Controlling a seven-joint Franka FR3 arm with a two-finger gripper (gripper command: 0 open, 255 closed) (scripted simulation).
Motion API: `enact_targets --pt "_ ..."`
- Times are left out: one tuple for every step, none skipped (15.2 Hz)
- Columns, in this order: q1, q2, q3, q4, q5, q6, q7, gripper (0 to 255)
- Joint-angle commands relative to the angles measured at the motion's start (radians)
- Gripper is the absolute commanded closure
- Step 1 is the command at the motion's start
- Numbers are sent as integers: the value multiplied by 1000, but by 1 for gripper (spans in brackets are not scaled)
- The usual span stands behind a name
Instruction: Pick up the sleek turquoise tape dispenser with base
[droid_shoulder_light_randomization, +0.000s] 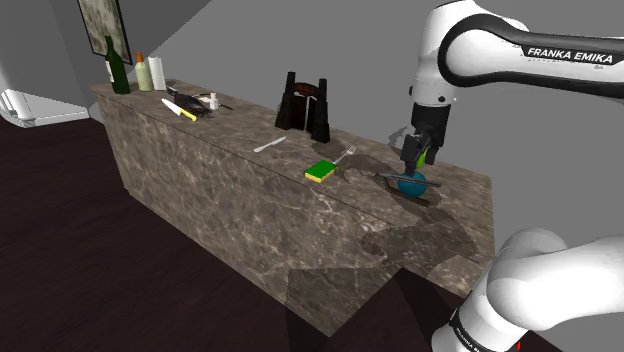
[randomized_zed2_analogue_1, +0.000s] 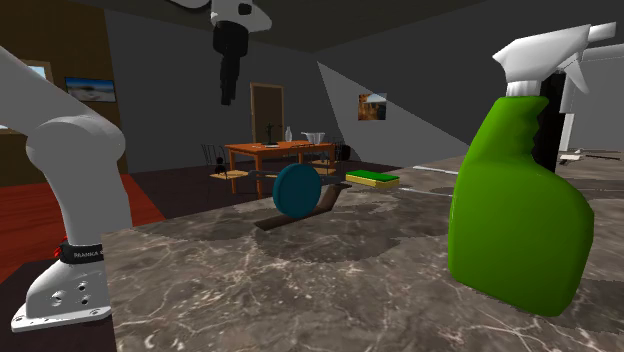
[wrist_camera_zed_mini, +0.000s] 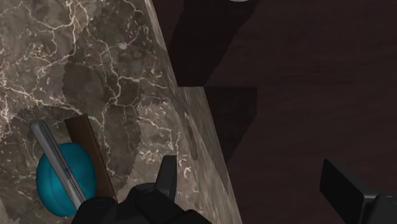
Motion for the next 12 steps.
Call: enact_targets --pt "0 0 0 0 0 0 0 0" --pt "-3 10 -24 -7 -17 18 -34 0" --pt "-6 22 -48 -12 -33 36 -68 0" --pt "-8 36 -72 -16 -49 54 -101 0" --pt "-11 52 -96 -18 -65 74 -134 0" --pt "-13 69 -120 -19 -79 93 -167 0" --pt "-15 88 -143 -19 -93 113 -200 0" --pt "-17 109 -167 -17 -106 133 -232 0" --pt "-19 131 -190 -13 -118 153 -265 0" --pt "-20 155 -213 -8 -128 173 -298 0" --pt "-22 181 -235 -1 -138 194 -330 0" --pt "-22 208 -258 7 -146 214 -363 0"
